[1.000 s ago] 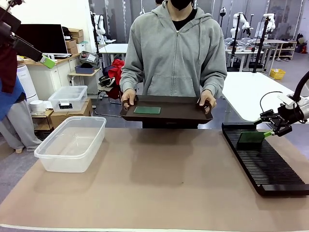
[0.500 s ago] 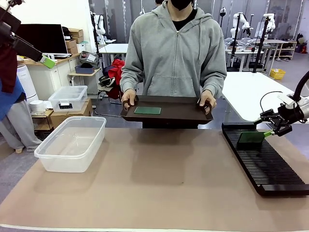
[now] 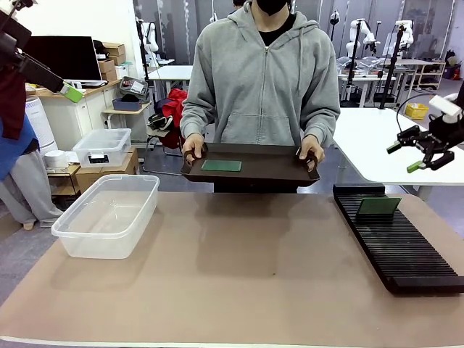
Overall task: Sort PCBs into racks and boxes based on the side picked up.
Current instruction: Pick up the Blank PCB handed by the Human.
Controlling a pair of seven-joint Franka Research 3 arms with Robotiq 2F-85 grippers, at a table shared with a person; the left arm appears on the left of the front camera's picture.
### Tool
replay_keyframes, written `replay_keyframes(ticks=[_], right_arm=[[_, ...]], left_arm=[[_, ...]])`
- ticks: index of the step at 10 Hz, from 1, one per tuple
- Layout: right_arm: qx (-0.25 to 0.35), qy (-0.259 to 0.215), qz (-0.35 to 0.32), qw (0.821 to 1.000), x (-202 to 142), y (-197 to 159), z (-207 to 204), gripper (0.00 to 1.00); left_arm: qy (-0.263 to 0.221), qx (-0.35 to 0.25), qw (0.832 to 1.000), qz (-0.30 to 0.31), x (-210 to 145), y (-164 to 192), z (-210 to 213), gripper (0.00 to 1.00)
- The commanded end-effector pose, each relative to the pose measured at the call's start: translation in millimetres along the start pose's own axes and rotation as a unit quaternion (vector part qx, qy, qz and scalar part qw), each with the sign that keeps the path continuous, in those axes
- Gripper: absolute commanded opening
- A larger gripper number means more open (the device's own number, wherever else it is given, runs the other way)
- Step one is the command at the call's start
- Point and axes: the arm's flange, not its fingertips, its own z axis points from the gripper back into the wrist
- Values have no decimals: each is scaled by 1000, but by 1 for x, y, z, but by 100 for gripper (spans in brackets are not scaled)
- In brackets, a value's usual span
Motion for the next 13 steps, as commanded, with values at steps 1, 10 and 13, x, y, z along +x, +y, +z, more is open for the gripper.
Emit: replay_keyframes(ticks=[1,10,13], right_arm=[[-3,-16,-61,998,13,0,0,93],[-73,112,-308,942,180,55,14,93],[-106,126,-298,940,193,78,35,93]], left_arm=[[-5,0,1000,0,-2,0,-1,100],[-5,0,1000,0,-2,0,-1,100],[-5,0,1000,0,-2,0,-1,100]])
